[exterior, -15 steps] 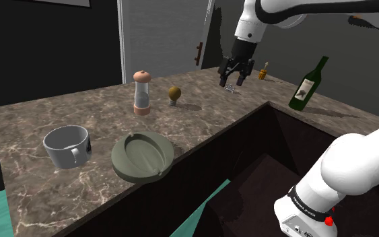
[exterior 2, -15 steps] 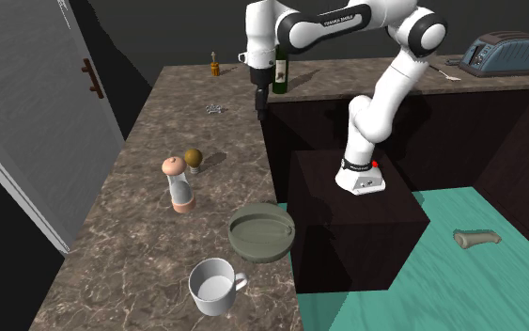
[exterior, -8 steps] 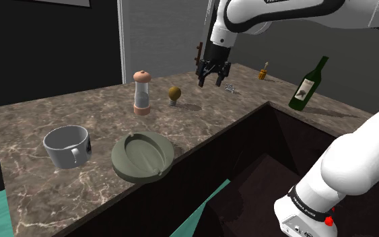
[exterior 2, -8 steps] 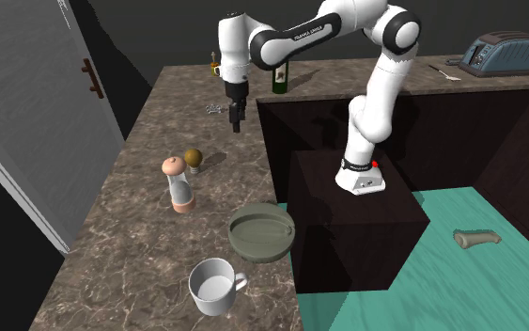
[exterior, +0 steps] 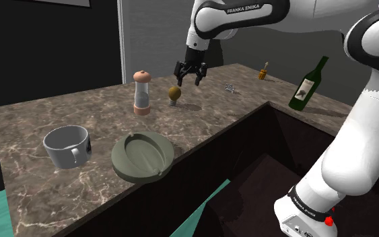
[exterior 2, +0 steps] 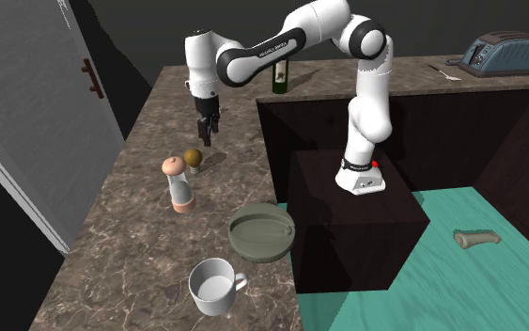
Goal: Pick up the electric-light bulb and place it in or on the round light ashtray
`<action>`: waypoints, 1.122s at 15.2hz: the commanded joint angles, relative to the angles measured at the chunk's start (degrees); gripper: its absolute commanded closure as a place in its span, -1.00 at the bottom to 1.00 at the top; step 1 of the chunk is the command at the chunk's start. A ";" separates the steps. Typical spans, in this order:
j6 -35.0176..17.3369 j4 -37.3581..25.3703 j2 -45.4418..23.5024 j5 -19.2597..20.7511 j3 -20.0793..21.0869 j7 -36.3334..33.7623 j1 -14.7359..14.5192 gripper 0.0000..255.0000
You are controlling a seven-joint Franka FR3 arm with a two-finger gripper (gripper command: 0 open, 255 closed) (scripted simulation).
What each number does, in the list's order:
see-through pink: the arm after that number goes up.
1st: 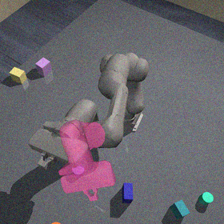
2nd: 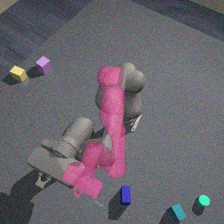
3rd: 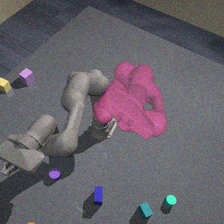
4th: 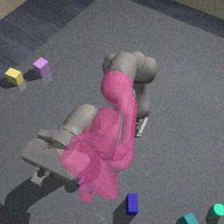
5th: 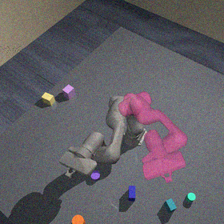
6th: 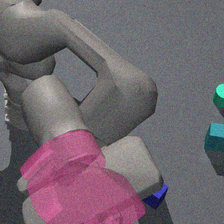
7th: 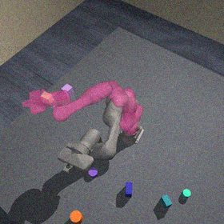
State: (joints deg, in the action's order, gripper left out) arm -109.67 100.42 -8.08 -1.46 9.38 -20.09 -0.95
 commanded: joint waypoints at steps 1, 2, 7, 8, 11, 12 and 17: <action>-0.23 -4.13 -4.20 0.92 0.08 -0.84 -0.42 -1.00; -0.09 -6.71 -6.57 1.42 0.09 -1.27 -0.70 -1.00; -0.56 -13.67 -13.82 2.82 -0.10 -2.39 -1.71 -1.00; -1.25 -13.13 -13.98 2.85 -0.11 -2.40 -1.72 -1.00; -3.31 -11.61 -14.52 2.94 -0.14 -2.46 -1.76 -1.00; -3.99 -11.14 -14.73 2.98 -0.15 -2.49 -1.78 -1.00; -4.38 -10.87 -14.85 3.00 -0.16 -2.50 -1.78 -1.00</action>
State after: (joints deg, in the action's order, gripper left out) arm -114.01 89.52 -22.94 1.54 9.22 -22.60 -2.74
